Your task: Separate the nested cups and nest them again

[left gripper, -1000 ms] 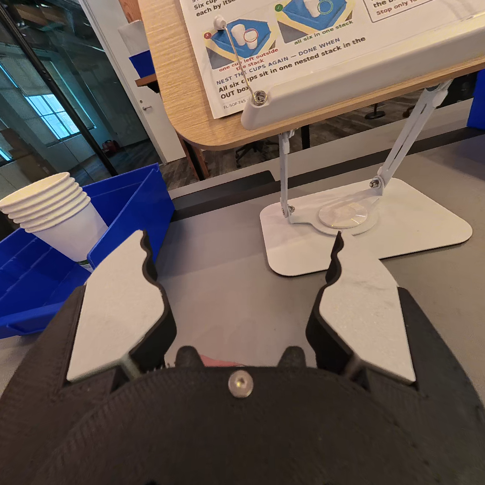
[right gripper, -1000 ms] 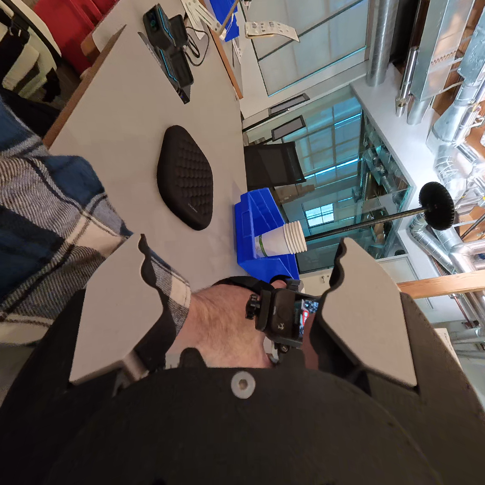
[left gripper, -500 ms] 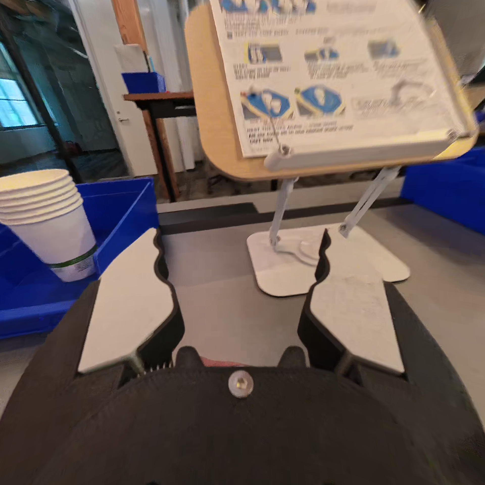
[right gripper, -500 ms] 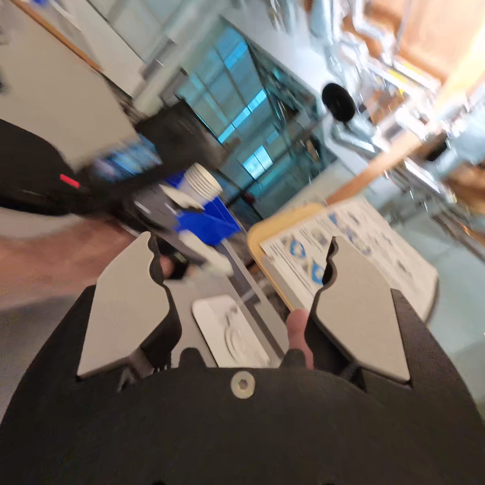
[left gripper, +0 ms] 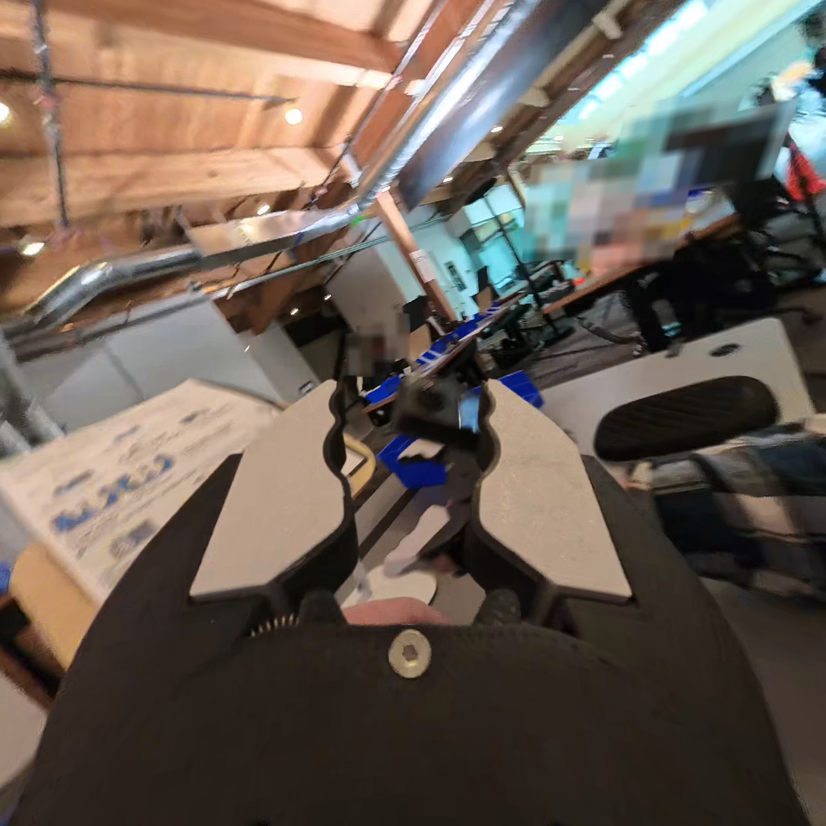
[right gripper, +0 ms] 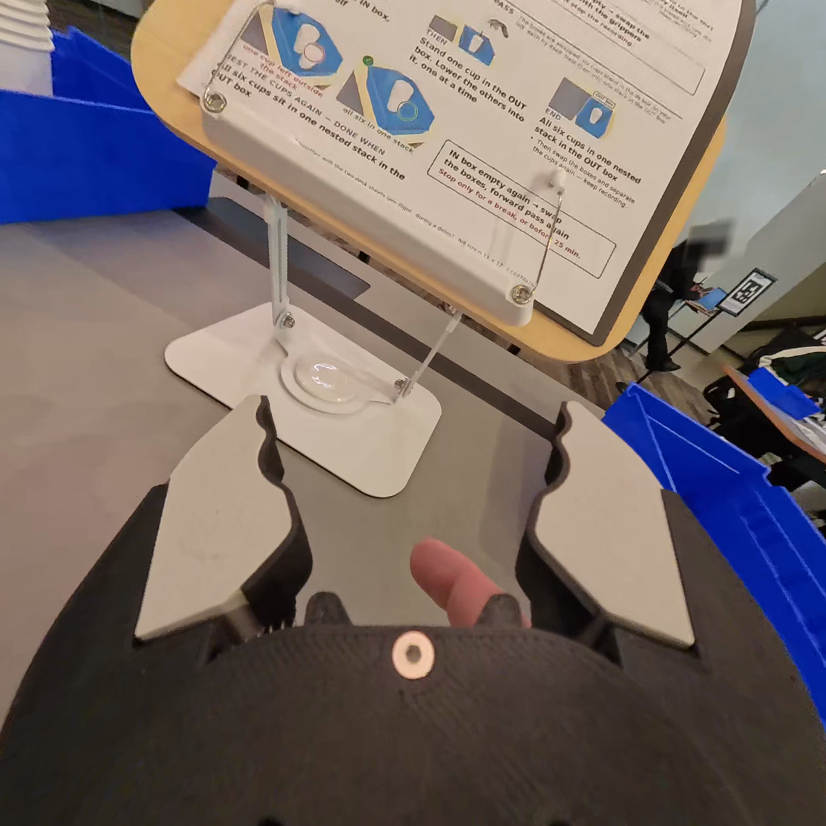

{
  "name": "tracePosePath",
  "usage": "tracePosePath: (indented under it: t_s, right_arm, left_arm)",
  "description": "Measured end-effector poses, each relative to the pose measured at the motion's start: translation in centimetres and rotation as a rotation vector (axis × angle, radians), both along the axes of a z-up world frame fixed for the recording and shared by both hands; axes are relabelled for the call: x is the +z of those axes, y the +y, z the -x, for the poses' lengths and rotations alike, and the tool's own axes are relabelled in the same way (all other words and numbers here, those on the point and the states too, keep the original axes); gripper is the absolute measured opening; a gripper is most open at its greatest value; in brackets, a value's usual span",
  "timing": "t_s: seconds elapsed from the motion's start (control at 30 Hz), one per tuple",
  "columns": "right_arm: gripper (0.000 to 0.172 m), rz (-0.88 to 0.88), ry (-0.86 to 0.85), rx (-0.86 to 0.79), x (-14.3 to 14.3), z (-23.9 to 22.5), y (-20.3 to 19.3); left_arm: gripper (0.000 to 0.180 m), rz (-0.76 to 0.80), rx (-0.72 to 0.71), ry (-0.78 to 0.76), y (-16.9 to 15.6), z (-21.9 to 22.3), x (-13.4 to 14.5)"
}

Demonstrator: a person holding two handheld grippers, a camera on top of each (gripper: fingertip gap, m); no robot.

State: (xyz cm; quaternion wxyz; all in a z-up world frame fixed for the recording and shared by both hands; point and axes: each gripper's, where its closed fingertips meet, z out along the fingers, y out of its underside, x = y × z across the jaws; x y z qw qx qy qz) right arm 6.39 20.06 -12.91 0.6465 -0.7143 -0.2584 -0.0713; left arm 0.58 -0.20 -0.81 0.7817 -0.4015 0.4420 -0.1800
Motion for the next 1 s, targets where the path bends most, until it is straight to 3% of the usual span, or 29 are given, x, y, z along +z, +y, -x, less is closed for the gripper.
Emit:
tracePosePath:
  t_s: [0.13, 0.27, 0.47, 0.87, 1.0]
  right_arm:
    - [0.116, -0.005, -0.067, 0.004, 0.1, 1.1, -0.1]
    - [0.116, -0.060, -0.174, 0.016, 0.8, 2.7, -0.7]
    - [0.115, -0.114, -0.241, 0.029, 1.3, 4.1, -1.4]
    - [0.116, -0.105, -0.264, 0.031, 0.8, 4.7, -1.4]
    - [0.116, -0.100, -0.229, 0.047, 0.8, 4.8, -1.4]
  left_arm:
    - [0.065, -0.192, -0.075, 0.199, -6.0, -6.9, -1.6]
    - [0.081, -0.301, -0.051, 0.360, -7.4, -10.6, -4.8]
    - [0.096, -0.360, 0.058, 0.449, -6.2, -12.1, -7.0]
    - [0.098, -0.317, 0.164, 0.489, -3.1, -11.3, -8.2]
    - [0.100, -0.322, 0.151, 0.452, -3.8, -11.2, -7.5]
